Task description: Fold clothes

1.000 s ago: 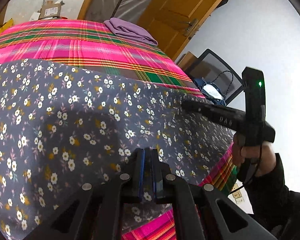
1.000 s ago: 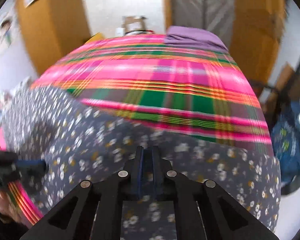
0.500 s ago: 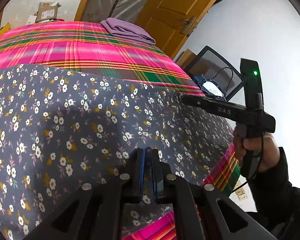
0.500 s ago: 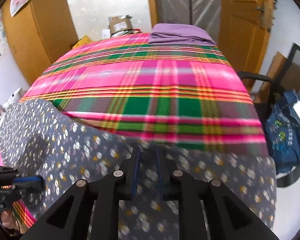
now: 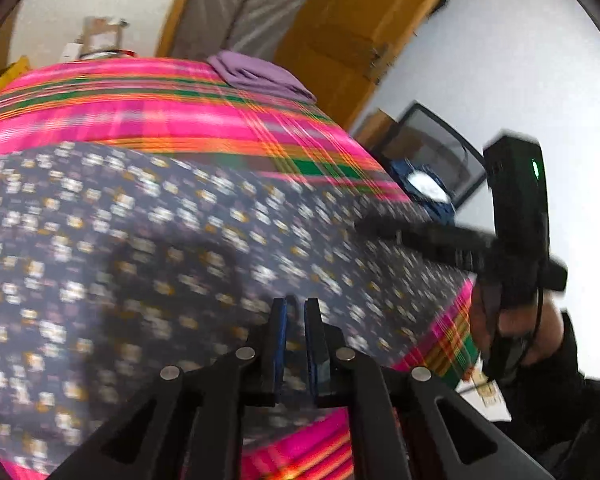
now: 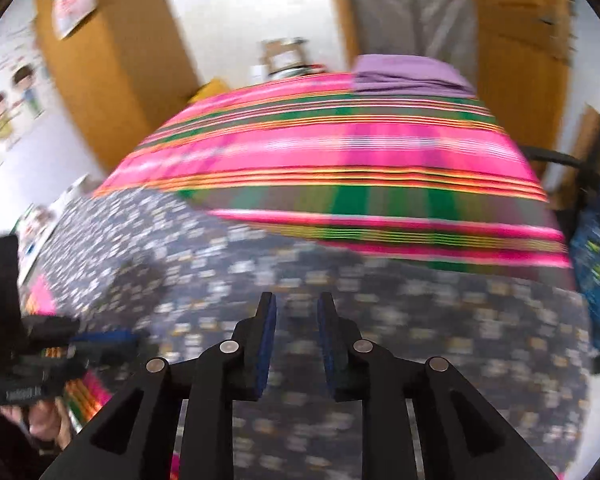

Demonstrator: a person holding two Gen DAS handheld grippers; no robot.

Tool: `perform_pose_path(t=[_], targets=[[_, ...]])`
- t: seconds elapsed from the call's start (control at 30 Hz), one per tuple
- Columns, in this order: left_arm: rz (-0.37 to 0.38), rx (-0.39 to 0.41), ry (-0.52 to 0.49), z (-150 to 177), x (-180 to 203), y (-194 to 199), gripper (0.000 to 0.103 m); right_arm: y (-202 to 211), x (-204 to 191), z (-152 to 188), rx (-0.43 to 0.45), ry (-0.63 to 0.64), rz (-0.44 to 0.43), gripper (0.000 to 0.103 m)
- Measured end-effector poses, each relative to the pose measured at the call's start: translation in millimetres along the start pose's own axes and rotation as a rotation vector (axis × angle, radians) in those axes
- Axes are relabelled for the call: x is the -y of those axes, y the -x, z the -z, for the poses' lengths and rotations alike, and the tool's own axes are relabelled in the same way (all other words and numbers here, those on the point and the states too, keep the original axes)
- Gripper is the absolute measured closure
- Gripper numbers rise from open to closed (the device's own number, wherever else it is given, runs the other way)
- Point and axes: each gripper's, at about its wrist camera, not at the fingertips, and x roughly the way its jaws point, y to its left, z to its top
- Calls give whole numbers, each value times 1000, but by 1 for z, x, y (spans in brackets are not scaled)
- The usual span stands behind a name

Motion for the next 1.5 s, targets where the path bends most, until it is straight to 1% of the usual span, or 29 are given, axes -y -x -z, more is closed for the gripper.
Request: perform_pose_path(t=[0.1, 0.2, 0.27, 0.43, 0.53, 0.63, 0.73, 0.83, 0.9, 0.97, 1.07, 1.2, 1.37, 1.43, 1.5], targets=[[-48, 28, 37, -9, -18, 12, 95, -14, -18, 3, -37, 57, -26, 81], [-90, 36, 70, -23, -33, 16, 95, -14, -25, 10, -52, 114, 0, 81], [-104, 35, 74, -33, -36, 14, 95, -10, -23, 14, -68, 118, -8, 81], [-117, -3, 56, -53, -33, -8, 95, 5, -20, 28, -93, 144, -17, 81], [-95, -42, 61, -62, -31, -30, 95, 14, -21, 37, -95, 184, -7, 81], [-117, -76, 56, -67, -30, -50, 95, 22, -20, 48, -106, 199, -9, 81], [-101, -66, 88, -69, -39, -55, 95, 30, -16, 56, -106, 198, -22, 80], [-95, -62, 117, -68, -46, -48, 96, 32, -16, 59, -107, 200, -27, 80], [-106, -48, 112, -64, -49, -40, 95, 32, -17, 58, -108, 198, -15, 81], [-103, -29, 115, -51, -55, -24, 95, 32, -19, 55, -102, 187, -16, 80], [-107, -17, 128, -26, -62, 0, 95, 30, -21, 52, -81, 163, -49, 80], [-95, -3, 108, 7, -60, 24, 95, 25, -31, 47, -58, 173, -85, 80], [-94, -2, 30, 34, -43, 39, 95, 16, -58, 42, -22, 235, -143, 80], [-97, 5, 3, 41, -40, 42, 95, 10, -70, 44, -25, 273, -158, 80], [-98, 8, -2, 44, -39, 46, 95, 5, -79, 48, -36, 309, -164, 80]])
